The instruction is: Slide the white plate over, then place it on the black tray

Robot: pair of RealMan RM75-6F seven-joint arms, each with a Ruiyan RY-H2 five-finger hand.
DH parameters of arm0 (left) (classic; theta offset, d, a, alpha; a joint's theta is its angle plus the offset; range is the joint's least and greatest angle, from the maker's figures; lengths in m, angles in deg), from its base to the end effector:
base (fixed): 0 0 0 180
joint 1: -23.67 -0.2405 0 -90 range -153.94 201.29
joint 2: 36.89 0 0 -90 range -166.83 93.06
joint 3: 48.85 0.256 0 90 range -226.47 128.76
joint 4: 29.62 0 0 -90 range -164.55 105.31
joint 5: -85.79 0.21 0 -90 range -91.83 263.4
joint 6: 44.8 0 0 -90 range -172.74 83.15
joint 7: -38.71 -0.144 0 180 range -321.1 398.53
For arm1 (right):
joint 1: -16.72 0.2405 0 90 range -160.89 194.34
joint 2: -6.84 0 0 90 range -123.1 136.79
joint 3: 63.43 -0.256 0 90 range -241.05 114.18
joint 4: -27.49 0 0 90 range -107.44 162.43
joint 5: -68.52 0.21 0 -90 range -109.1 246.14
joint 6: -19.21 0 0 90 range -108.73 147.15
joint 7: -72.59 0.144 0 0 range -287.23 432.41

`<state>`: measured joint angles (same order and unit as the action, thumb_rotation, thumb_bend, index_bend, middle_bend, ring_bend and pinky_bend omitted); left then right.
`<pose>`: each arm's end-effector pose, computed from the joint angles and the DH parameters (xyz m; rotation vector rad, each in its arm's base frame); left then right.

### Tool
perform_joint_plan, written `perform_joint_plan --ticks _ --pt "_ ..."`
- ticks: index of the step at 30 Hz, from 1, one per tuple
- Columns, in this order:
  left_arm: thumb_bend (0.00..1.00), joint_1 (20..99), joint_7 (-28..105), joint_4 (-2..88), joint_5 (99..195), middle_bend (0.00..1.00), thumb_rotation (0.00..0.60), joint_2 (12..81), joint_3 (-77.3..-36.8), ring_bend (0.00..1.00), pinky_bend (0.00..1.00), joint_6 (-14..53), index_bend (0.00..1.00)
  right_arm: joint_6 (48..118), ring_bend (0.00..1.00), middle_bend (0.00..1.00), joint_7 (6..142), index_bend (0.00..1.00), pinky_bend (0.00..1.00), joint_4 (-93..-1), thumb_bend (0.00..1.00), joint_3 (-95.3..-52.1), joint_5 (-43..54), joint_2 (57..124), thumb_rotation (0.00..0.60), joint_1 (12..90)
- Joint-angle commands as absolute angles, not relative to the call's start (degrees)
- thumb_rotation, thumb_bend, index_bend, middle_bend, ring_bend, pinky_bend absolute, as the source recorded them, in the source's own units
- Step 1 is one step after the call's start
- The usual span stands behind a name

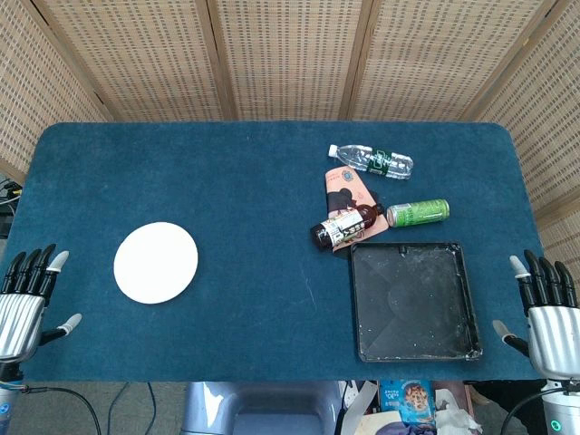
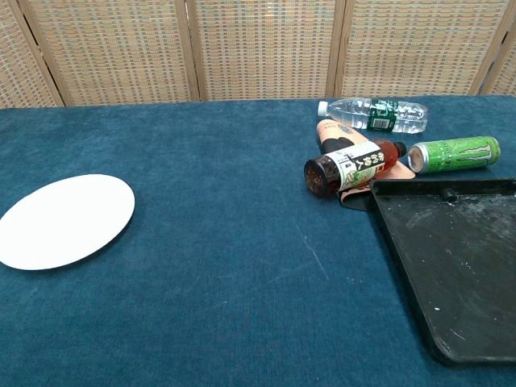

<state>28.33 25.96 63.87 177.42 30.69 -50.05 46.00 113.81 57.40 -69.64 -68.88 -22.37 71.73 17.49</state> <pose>-0.2861 0.1720 0.1429 -1.4584 -0.7014 -0.8926 -0.2826 -0.1654 0.1728 1.3295 -0.6356 0.8874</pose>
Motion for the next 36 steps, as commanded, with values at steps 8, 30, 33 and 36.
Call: perform_joint_plan --ticks 8,30,33,36 --pt "0.00 28.8 25.6 62.9 178.1 0.00 0.600 31.6 -49.4 0.00 0.00 44.6 0.00 114.0 0.00 0.00 58.9 0.00 0.00 -70.0 0.00 -68.9 -22.3 71.2 0.600 17.3" --pt "0.25 37.7 42.7 30.1 177.1 0.00 0.600 54.2 -49.6 0.00 0.00 31.0 0.20 111.5 0.00 0.00 61.2 0.00 0.00 -69.9 0.00 -69.1 -20.7 70.7 0.600 18.2" --pt "0.25 38.0 42.9 28.2 176.7 0.00 0.600 55.5 -49.5 0.00 0.00 30.3 0.21 111.4 0.00 0.00 61.6 0.00 0.00 -69.9 0.00 -69.2 -20.6 70.5 0.600 18.2" --pt "0.25 38.4 43.3 26.6 176.3 0.00 0.600 56.8 -49.6 0.00 0.00 29.6 0.23 111.4 0.00 0.00 62.1 0.00 0.00 -69.9 0.00 -69.2 -20.6 70.4 0.600 18.2"
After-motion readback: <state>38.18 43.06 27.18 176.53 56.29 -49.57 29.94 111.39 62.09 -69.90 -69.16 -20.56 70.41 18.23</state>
